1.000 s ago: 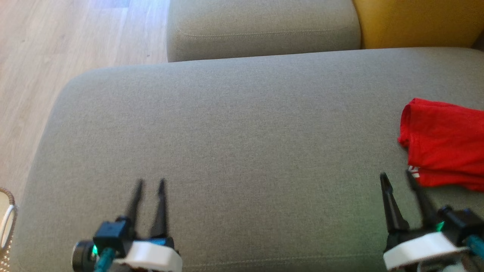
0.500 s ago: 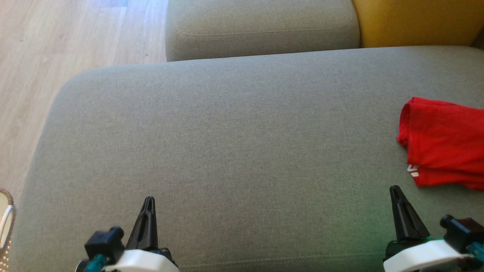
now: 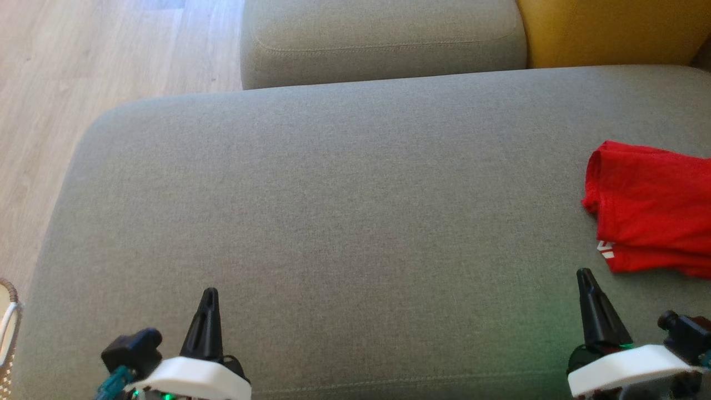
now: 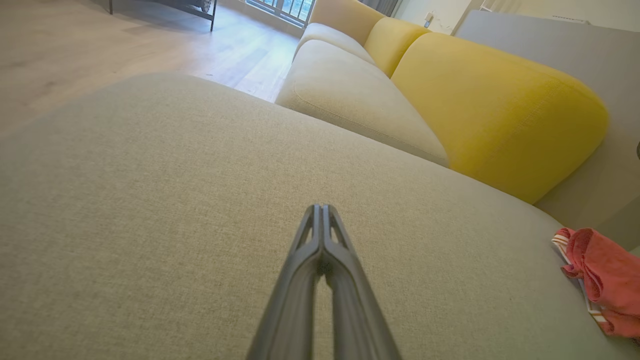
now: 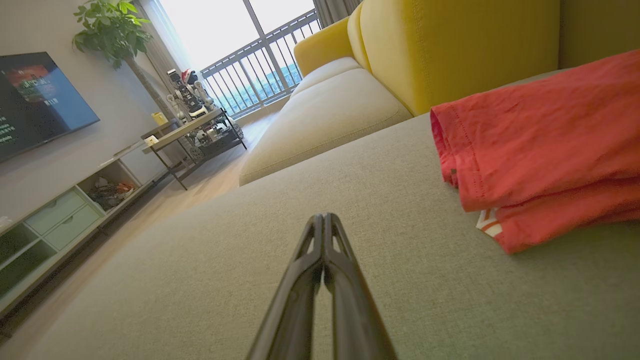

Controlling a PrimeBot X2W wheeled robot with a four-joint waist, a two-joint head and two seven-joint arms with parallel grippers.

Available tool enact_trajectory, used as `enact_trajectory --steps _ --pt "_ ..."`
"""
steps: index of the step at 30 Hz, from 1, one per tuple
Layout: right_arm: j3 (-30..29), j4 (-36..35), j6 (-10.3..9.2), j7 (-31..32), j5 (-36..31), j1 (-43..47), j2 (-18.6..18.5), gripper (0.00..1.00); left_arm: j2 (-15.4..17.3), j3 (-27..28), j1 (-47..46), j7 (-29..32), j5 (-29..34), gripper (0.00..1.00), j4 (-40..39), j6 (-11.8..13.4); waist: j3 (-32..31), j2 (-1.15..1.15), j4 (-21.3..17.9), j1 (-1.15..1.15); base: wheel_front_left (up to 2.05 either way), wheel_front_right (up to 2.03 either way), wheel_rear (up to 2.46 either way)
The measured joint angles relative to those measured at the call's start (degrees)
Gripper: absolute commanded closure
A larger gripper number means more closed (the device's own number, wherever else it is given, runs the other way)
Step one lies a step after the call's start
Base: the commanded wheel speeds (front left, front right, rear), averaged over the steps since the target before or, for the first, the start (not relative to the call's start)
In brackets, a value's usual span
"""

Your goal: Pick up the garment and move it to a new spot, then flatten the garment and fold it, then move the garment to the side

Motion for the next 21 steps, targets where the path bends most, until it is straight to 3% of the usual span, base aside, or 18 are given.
enact_trajectory --steps 21 --pt "-0.1 1.35 0.0 3.27 13.49 -1.56 -0.01 1.0 0.22 2.26 -2.2 2.78 -13.8 1.0 1.55 -2.3 0.3 0.0 -0.35 0.0 0.0 0.0 0.0"
